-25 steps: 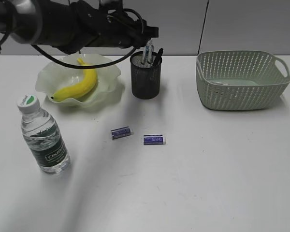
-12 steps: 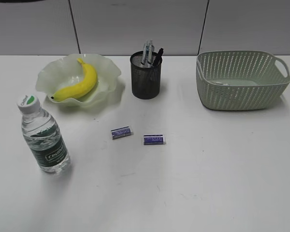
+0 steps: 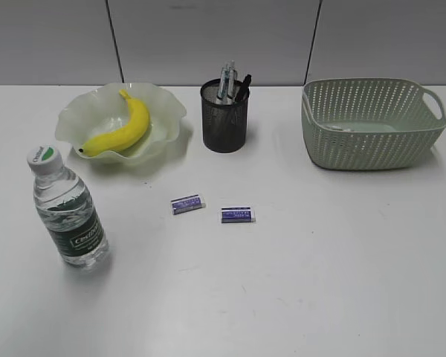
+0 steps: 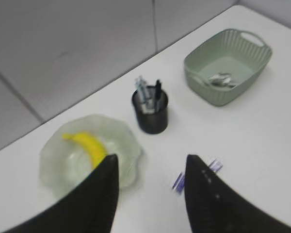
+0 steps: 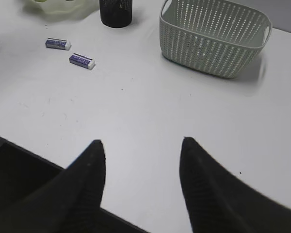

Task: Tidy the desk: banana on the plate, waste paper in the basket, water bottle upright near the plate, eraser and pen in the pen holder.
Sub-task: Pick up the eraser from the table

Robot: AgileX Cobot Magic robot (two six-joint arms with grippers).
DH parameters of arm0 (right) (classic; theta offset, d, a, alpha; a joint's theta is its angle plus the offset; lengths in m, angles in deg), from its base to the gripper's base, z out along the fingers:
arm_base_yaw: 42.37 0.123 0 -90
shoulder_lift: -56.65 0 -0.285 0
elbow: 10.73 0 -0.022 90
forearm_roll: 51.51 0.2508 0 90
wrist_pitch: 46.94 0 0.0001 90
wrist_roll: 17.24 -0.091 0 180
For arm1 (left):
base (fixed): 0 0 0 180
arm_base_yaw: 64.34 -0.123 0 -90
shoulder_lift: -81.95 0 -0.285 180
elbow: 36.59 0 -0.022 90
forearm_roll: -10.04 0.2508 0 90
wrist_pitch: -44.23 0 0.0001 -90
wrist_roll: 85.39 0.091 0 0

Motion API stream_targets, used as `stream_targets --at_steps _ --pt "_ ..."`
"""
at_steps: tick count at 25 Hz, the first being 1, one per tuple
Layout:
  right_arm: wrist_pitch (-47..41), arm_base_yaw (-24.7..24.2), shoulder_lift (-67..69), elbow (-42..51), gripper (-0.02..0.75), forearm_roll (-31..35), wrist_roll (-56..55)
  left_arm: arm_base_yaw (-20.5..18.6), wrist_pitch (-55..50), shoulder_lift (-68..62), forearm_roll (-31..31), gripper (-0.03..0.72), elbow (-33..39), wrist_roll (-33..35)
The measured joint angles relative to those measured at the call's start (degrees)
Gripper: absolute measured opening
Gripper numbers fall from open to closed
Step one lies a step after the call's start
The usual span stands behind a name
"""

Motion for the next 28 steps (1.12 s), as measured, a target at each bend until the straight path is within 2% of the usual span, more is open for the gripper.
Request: stream_targets --at_steps 3,5,13,17,21,28 --pt "0.00 0.00 0.00 0.00 0.404 0.00 0.00 -1.54 -4.47 7.46 7.58 0.335 3.03 -5.74" --pt "0.00 0.00 0.55 0.00 0.404 0.04 0.00 -1.78 -4.52 13.57 9.69 0.335 8.02 -7.55" --pt "0.14 0.00 10.47 0.00 0.404 0.55 0.52 -1.78 -0.12 44.00 10.55 0.335 40.44 -13.91" --pt "3.03 0.00 19.81 -0.94 0.404 3.30 6.82 -1.78 2.63 57.88 10.57 0.320 52.80 -15.18" --pt "10.45 0.00 31.20 -3.72 0.404 8.50 15.83 -1.78 3.21 67.30 10.63 0.317 58.22 -15.30" --pt "15.32 0.00 60.41 -17.32 0.404 13.67 31.87 -1.78 1.66 70.78 11.98 0.314 60.00 -15.46"
